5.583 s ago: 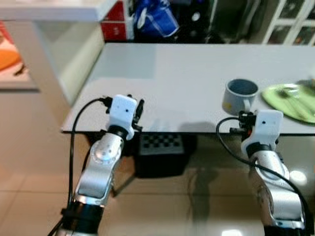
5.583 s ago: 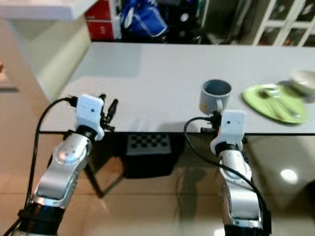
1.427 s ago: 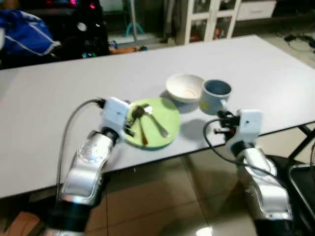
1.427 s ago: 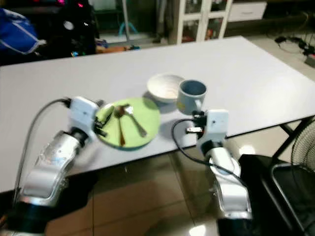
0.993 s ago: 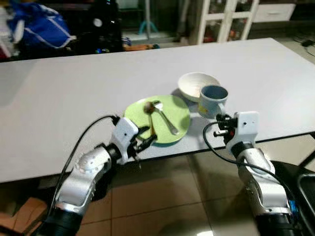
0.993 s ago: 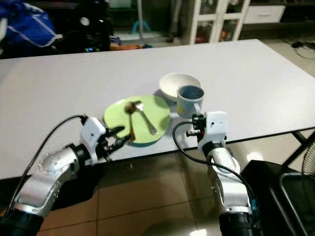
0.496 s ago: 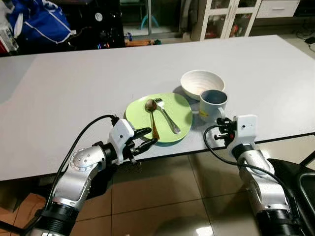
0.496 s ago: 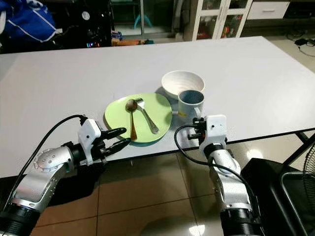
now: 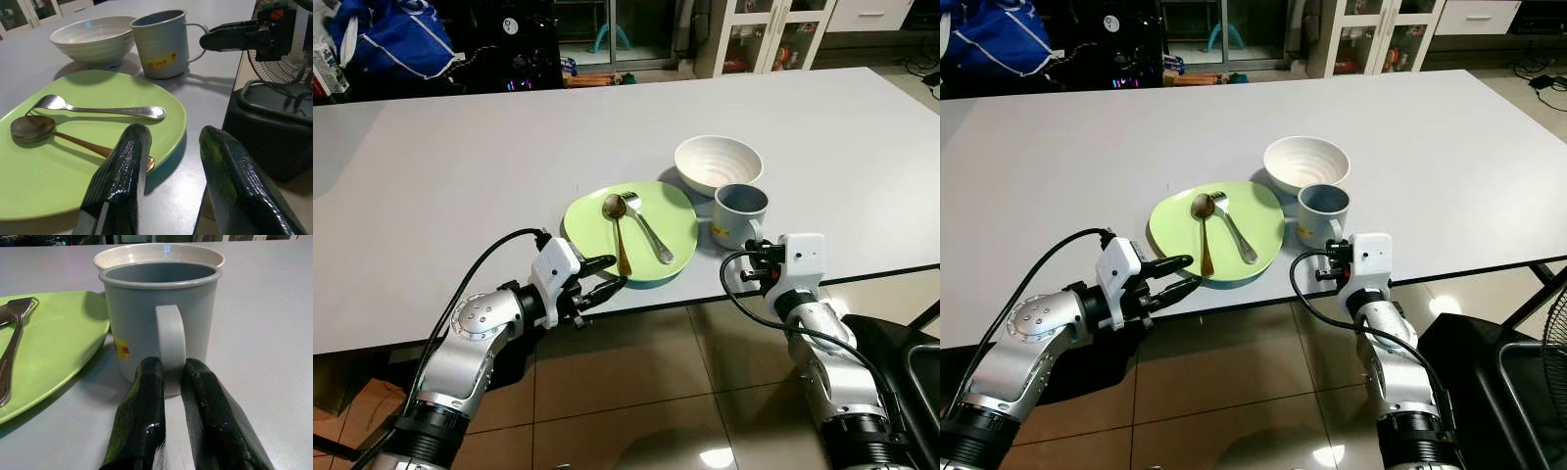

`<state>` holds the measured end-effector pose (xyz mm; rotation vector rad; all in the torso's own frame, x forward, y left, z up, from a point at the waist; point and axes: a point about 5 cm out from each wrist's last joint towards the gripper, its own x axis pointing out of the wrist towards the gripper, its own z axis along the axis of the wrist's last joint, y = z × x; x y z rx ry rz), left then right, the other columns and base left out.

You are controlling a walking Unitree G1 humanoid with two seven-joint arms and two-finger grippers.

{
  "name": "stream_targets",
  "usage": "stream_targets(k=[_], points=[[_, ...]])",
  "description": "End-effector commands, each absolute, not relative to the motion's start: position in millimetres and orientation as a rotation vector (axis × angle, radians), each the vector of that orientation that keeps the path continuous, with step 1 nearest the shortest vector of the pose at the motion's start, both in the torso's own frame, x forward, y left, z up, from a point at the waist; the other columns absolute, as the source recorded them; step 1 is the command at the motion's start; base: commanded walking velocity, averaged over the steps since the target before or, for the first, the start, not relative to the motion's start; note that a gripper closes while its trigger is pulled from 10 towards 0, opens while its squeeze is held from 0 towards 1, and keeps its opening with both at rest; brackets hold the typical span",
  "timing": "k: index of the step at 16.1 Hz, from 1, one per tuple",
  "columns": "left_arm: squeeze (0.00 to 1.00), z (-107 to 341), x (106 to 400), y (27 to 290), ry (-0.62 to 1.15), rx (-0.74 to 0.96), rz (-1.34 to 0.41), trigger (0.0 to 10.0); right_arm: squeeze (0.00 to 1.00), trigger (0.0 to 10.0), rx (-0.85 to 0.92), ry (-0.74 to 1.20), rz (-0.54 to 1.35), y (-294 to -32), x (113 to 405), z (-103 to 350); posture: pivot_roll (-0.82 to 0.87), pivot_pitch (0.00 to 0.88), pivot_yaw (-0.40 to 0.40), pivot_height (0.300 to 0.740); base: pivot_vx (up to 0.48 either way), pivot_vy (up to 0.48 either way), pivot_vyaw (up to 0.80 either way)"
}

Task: Setting the table

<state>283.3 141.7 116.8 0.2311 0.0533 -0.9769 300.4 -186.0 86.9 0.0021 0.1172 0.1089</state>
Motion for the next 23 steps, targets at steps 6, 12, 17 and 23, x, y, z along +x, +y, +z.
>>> stream_targets(k=[6,12,17,23], points=[[0.00,117.5,282.9,138.8,0.053,0.227,-1.009,10.0,1.00,10.0,0.091,0.114,0.130,-187.4,283.8,82.6,-0.01,0.053,0.012,0.740,0.000,0.000,0.00],[0.00,120.4,285.5,137.0,0.038,0.224,-1.010,10.0,1.00,10.0,0.146,0.073,0.143,-188.3,280.2,86.6,-0.01,0.043,0.010,0.740,0.000,0.000,0.00],[0.00,137.3,282.9,137.8,-0.034,0.163,-0.983,10.0,0.00,10.0,0.134,-0.082,0.086,-198.3,264.0,122.6,-0.02,0.031,0.004,0.740,0.000,0.000,0.00],[0.00,180.8,288.2,144.3,-0.155,0.152,-0.625,10.0,0.00,10.0,0.145,-0.318,0.122,-183.5,252.0,186.4,-0.02,0.018,0.019,0.740,0.000,0.000,0.00]])
